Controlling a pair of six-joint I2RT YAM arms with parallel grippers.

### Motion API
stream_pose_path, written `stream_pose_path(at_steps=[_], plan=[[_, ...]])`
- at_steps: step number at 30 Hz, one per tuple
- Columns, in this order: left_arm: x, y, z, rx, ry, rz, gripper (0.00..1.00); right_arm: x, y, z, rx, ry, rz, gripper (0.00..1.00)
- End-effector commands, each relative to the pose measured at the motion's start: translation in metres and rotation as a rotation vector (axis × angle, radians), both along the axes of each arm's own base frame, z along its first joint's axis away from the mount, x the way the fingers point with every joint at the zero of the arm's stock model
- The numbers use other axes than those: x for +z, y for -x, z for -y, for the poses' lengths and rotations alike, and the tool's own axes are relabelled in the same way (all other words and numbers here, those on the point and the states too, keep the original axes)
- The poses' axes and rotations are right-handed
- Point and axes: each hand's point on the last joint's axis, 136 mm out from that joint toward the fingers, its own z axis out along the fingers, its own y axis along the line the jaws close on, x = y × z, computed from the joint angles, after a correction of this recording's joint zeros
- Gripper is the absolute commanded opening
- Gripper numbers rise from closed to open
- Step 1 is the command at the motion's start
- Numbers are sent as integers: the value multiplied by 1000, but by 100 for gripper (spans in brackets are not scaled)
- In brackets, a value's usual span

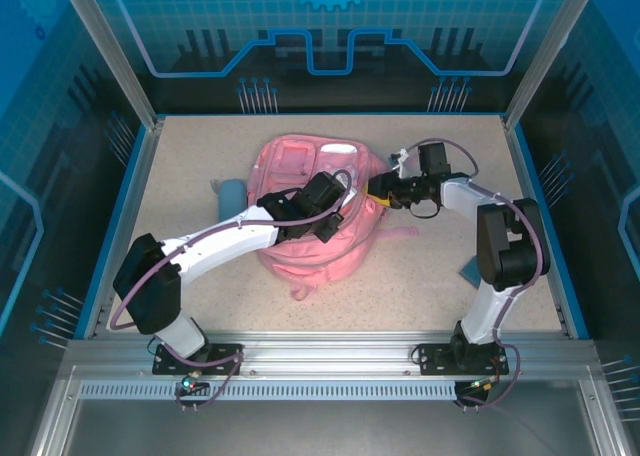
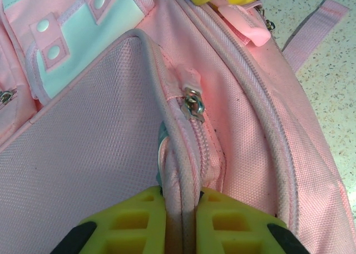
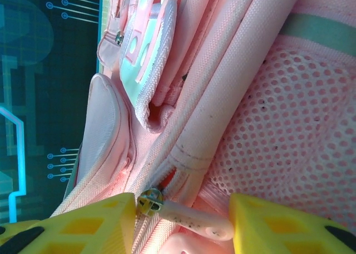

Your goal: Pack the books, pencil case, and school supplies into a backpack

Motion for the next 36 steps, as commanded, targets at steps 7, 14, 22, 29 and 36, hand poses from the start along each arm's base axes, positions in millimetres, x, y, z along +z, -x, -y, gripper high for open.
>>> stream_pose_path(at_steps=[7,14,22,29,36], plan=[[15,-4,4,18,78,26,14,27,0,7,-10,-34,87,41],[16,-3,6,14,86,22,14,17,4,6,4,-10,64,39],[18,-3,5,16,87,27,13,-10,-5,19,-23,127,47,62],[18,-1,5,12,98,24,13,-9,-7,-5,73,-29,36,70],[19,-1,6,12,103,25,13,3,-5,-24,158,-134,53,70]])
